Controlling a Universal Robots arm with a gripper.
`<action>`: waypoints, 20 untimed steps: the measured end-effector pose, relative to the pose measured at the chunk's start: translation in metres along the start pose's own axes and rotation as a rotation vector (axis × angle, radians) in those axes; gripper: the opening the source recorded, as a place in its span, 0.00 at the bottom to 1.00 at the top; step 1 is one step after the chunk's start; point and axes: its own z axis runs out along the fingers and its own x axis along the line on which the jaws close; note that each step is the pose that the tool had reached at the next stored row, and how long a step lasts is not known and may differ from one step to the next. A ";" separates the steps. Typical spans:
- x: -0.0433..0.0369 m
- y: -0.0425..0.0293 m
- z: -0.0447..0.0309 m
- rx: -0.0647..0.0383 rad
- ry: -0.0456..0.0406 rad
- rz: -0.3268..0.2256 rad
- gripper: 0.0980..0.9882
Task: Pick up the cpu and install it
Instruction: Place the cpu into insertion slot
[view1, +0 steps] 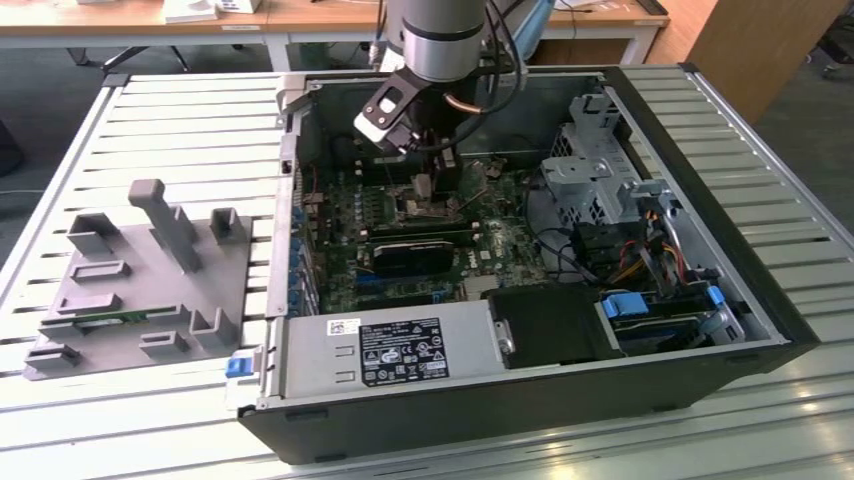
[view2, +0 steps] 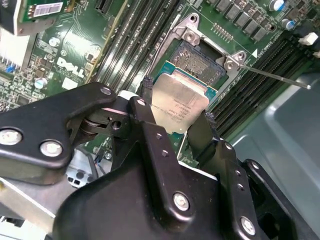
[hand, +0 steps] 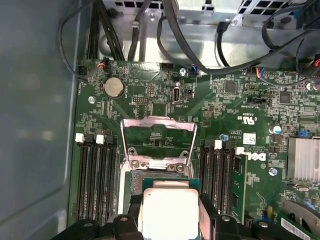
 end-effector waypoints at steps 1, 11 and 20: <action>0.0000 -0.0005 0.0014 0.000 0.0000 0.000 0.49; 0.0007 -0.0042 0.0050 -0.001 -0.0002 0.001 0.49; 0.0037 -0.0049 0.0179 -0.001 -0.0002 0.002 0.49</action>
